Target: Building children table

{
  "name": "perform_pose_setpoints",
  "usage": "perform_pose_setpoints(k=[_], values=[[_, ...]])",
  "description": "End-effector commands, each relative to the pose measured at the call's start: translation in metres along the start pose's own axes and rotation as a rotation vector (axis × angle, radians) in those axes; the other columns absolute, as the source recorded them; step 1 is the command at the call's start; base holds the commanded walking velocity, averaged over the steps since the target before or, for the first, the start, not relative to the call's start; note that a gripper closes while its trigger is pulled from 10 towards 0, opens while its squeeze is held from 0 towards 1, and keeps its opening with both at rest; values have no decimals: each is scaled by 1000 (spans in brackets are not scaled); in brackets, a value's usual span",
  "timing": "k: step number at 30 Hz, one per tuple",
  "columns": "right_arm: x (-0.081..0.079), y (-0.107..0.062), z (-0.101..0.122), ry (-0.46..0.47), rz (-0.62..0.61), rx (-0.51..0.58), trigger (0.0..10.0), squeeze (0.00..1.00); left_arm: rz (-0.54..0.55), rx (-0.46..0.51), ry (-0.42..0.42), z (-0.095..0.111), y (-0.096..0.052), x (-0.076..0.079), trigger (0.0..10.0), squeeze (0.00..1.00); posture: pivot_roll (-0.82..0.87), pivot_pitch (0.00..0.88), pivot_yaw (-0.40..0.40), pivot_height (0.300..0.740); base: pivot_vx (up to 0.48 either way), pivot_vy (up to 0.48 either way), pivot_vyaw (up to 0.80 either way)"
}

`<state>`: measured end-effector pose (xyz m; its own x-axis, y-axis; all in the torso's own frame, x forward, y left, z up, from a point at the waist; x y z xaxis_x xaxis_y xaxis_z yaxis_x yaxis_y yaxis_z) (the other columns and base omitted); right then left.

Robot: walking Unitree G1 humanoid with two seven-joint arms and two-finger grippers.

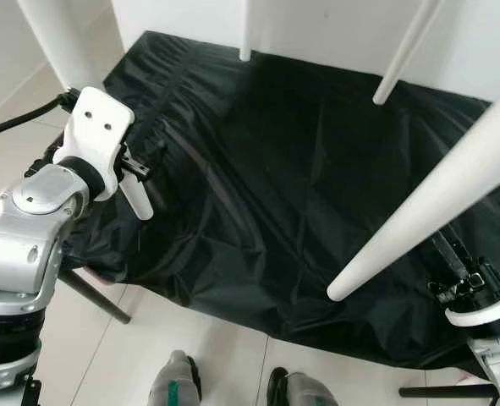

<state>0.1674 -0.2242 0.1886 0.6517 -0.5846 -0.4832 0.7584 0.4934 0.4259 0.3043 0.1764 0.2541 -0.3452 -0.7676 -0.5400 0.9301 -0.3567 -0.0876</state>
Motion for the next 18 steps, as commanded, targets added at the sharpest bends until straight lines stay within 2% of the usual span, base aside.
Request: perform_pose_setpoints(k=[1,6,9,11,14,18], values=[[-14,1,-6,25,80,-33,10000,0,-300,65,28,9,1,19,10000,0,6,157,74,740,0,0,0],[-22,-4,-12,28,105,-99,10000,0,-319,66,37,9,6,18,10000,0,-9,158,95,740,0,0,0],[-22,-4,-12,28,105,-99,10000,0,-319,66,37,9,6,18,10000,0,-9,158,95,740,0,0,0],[-24,-4,-15,24,126,-162,10000,0,-331,71,42,11,9,20,10000,0,-9,158,89,740,0,0,0],[-22,1,-18,-8,146,-222,10000,0,-332,84,41,13,10,20,10000,0,-4,155,81,740,0,0,0],[-16,11,-18,-37,135,-221,10000,0,-328,98,41,16,8,21,10000,0,12,149,50,740,0,0,0]])
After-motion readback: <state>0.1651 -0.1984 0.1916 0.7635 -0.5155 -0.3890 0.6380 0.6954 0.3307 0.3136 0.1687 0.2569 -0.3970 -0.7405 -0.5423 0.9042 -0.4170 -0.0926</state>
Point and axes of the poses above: a point about 5 cm out from each wrist's last joint towards the gripper, its own y axis pointing out of the wrist towards the gripper, its own z axis along the axis of the wrist's last joint, x = y × z, the point moved 1 cm from there along y, pointing out of the wrist towards the gripper, and after that the axes turned 6 degrees about y, right-handed, at the moved point
